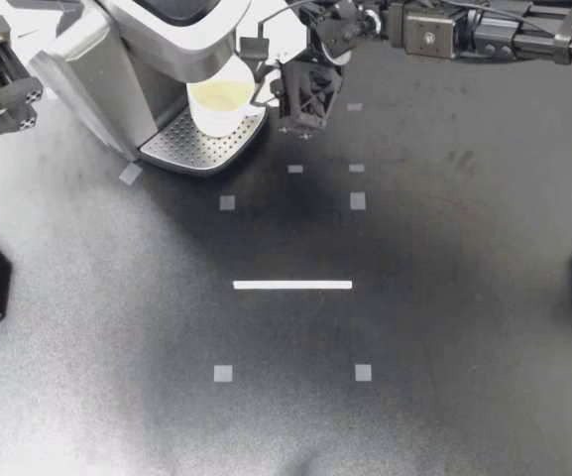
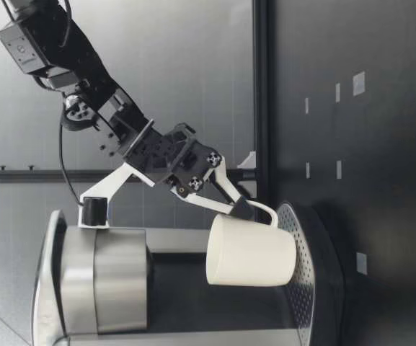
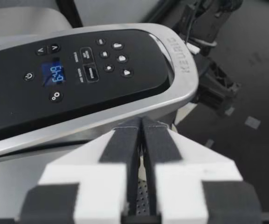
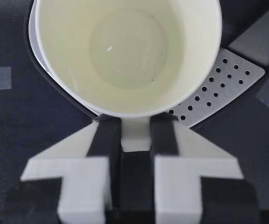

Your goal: Place the coffee capsule inside the capsule container, then place the cup onto the center of the cup tray.

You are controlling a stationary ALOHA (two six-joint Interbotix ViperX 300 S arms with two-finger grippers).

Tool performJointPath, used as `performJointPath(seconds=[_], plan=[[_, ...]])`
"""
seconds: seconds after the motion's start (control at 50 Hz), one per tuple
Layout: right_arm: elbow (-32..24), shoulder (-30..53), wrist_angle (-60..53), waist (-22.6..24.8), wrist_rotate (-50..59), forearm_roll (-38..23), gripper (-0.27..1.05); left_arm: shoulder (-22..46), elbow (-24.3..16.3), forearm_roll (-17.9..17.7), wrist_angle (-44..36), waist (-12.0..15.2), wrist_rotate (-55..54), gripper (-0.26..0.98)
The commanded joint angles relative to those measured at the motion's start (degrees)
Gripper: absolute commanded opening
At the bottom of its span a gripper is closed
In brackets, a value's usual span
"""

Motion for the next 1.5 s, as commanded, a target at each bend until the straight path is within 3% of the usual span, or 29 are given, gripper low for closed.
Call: performJointPath(seconds=[0.0, 0.32, 0.68, 0.92, 1.28, 1.48], plan=[[-1.9, -1.3, -0.2, 0.7, 0.4, 0.2, 0.14, -0.3, -0.6, 0.3, -0.2, 0.0, -0.2, 0.09], [-1.8, -1.8, -0.5, 0.7, 0.8, 0.4, 0.62, -0.3, -0.6, 0.2, -0.3, -0.1, -0.4, 0.09], [-0.9, -4.5, -1.1, 0.7, 1.1, 0.6, 0.61, -0.3, -0.4, 0.3, -1.0, -0.1, -0.4, 0.09], [5.8, -11.3, -1.1, 0.7, 2.0, 0.8, 0.61, 0.1, -0.2, 0.6, -5.3, 0.3, -0.4, 0.09], [19.0, -21.7, -1.1, 0.7, 4.8, 2.5, 0.59, 5.8, -1.2, 0.7, -13.3, 7.2, -0.3, 0.09], [24.8, -27.3, -2.5, 0.7, 4.1, 6.6, 0.49, 9.6, -3.3, 0.8, -13.2, 10.1, 0.1, 0.09]])
